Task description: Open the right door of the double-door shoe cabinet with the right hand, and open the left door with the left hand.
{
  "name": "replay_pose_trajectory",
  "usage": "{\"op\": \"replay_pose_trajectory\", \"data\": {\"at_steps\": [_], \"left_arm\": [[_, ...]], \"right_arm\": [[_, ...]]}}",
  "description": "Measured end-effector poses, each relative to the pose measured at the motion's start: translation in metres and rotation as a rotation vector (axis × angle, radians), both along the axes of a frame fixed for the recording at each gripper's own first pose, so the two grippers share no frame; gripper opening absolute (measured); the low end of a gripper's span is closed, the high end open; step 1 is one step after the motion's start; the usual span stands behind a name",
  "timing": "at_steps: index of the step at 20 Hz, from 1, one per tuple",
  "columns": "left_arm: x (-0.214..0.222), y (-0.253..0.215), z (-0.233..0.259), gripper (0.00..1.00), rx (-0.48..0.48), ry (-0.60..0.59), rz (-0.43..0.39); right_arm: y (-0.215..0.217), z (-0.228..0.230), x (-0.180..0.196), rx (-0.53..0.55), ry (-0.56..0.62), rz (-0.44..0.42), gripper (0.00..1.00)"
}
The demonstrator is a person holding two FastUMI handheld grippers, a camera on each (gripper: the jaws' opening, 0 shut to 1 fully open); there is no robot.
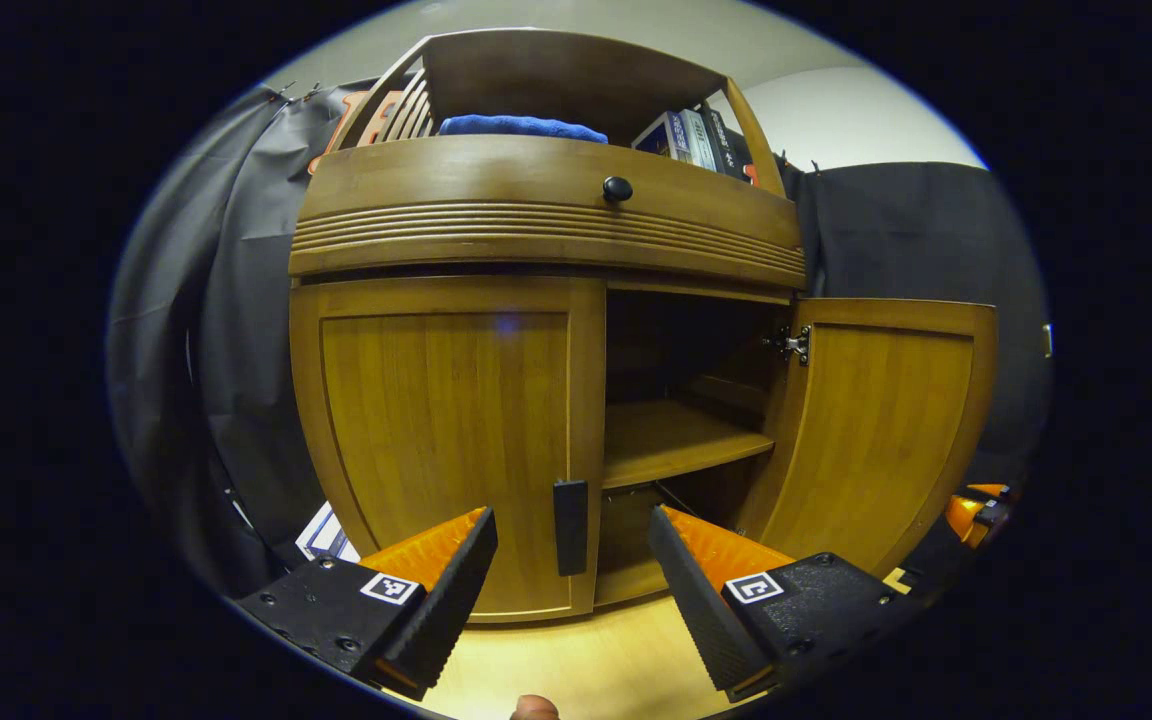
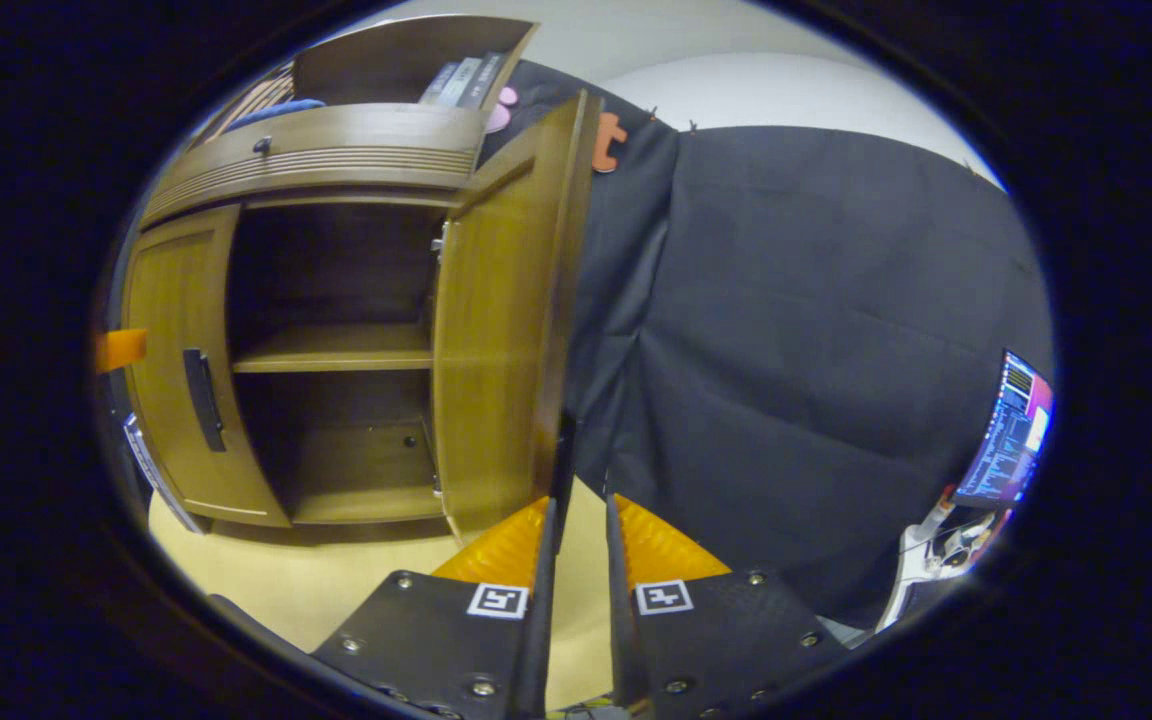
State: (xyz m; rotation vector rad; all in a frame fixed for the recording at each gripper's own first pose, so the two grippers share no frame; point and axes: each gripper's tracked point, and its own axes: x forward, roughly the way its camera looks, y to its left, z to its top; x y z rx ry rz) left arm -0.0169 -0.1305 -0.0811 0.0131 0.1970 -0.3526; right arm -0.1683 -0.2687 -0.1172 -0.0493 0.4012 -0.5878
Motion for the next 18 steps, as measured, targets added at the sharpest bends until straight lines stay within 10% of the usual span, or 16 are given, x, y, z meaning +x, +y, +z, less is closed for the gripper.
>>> {"op": "replay_pose_trajectory", "data": {"at_steps": [18], "left_arm": [[0.070,-0.017,-0.054,0.92,-0.005,0.097,0.044]], "right_arm": [[0.039,0.018,-0.007,0.040,-0.051,0.023,0.24]]}}
